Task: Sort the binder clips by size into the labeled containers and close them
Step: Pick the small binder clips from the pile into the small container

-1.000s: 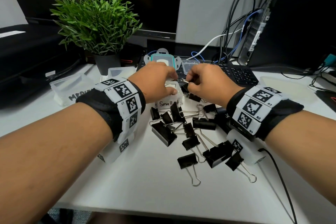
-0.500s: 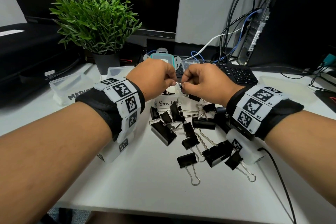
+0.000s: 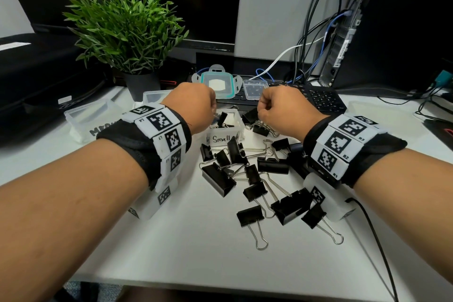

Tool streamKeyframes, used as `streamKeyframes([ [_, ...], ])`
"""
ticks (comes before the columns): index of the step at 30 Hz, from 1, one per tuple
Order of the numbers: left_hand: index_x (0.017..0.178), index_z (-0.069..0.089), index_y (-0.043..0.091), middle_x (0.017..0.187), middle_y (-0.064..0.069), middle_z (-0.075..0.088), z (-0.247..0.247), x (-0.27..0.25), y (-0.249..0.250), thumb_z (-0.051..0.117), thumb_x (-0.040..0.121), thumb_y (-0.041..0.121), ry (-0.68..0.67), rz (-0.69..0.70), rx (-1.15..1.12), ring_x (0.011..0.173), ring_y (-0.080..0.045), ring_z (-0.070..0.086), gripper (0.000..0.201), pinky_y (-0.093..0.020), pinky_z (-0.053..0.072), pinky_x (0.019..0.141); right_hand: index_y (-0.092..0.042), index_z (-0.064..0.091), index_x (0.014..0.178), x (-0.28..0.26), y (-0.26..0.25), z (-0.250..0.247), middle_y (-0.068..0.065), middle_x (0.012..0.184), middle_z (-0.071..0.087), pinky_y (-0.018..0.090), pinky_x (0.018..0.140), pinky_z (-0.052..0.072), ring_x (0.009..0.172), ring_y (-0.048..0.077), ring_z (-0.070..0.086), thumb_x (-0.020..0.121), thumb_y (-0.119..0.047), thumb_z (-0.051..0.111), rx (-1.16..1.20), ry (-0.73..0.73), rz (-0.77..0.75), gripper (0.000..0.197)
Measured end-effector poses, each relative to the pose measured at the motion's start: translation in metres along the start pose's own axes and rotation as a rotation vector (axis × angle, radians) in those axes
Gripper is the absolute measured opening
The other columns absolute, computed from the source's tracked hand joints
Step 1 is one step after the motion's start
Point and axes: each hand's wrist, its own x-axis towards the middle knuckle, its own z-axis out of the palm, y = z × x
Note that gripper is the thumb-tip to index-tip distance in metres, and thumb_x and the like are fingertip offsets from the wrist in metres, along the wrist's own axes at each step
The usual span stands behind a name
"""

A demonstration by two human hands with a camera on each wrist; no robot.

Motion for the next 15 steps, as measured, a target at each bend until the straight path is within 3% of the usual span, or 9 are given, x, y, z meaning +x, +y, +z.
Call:
streamKeyframes([
  [5,0.115,0.064,0.016,0.118,-0.005,0.061,0.0004,-0.0003,0.0024,0.043,0.097,0.026,-0.030,0.009,0.100,0.118,-0.025,0.045,0.029,-0.030,0.034,0.097,-0.009,0.064,0.091,0.0001,0.0007,0.0008,0.007,0.091,0.065,0.025,0.070,0.043,0.083,0.021,0.058,0.088,-0.006,0.047,-0.009,-0.048,0.038,0.017],
  [8,0.127,0.053,0.023,0.124,-0.004,0.052,0.0035,0.0004,0.0023,0.046,0.093,0.047,-0.026,0.036,0.053,0.124,-0.024,0.035,0.042,-0.036,0.034,0.100,-0.016,0.062,0.105,0.0013,0.0013,0.0006,0.000,0.096,0.055,0.024,0.077,0.041,0.099,0.022,0.055,0.085,-0.005,0.052,-0.040,-0.107,0.008,0.025],
  [11,0.139,0.040,0.025,0.132,-0.003,0.049,0.0064,0.0003,0.0023,0.050,0.085,0.059,-0.097,0.067,0.093,0.129,-0.023,0.030,0.065,-0.039,0.034,0.102,-0.030,0.047,0.135,0.0008,0.0012,0.0032,0.001,0.126,0.045,0.032,0.098,0.037,0.122,0.027,0.040,0.087,-0.005,0.050,-0.188,-0.267,-0.034,0.053],
  [13,0.141,0.037,0.024,0.133,-0.003,0.050,0.0074,-0.0004,0.0021,0.050,0.084,0.061,-0.138,0.048,0.108,0.131,-0.022,0.028,0.069,-0.038,0.035,0.101,-0.039,0.028,0.145,-0.0003,0.0000,0.0049,0.001,0.150,0.026,0.042,0.110,0.030,0.134,0.032,0.027,0.089,-0.004,0.044,-0.291,-0.409,-0.026,0.068],
  [15,0.140,0.038,0.023,0.132,-0.002,0.053,0.0085,-0.0002,0.0012,0.048,0.085,0.062,-0.164,0.021,0.108,0.131,-0.021,0.029,0.068,-0.038,0.037,0.099,-0.041,0.016,0.149,-0.0009,-0.0004,0.0055,0.002,0.157,0.013,0.044,0.114,0.024,0.142,0.032,0.019,0.090,-0.003,0.041,-0.347,-0.525,-0.011,0.074],
])
